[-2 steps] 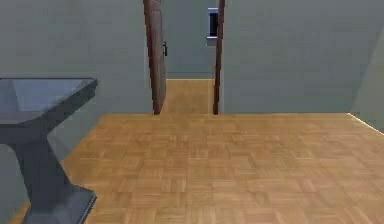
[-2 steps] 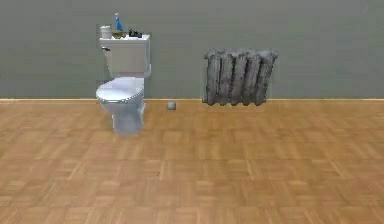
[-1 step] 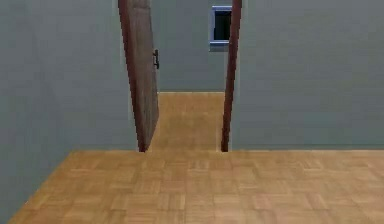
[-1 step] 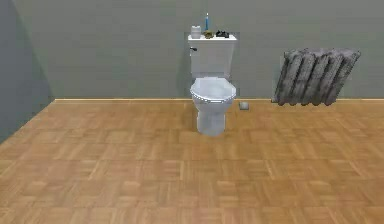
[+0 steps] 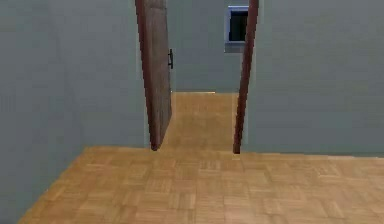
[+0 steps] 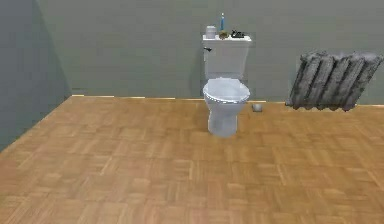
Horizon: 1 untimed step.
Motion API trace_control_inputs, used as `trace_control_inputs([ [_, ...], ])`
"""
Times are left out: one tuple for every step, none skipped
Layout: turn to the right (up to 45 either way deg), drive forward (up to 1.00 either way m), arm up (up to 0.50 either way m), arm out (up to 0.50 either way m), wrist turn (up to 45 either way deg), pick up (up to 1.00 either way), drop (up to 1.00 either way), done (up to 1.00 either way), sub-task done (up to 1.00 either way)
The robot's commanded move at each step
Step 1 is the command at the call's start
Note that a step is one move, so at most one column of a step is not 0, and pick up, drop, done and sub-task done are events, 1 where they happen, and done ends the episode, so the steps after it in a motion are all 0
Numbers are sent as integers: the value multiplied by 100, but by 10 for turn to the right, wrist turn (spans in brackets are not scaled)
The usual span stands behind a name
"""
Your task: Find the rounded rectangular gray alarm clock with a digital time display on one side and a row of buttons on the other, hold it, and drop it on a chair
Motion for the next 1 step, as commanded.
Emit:
trace_control_inputs([
  [0, 100, 0, 0, 0, 0, 0, 0, 0],
])
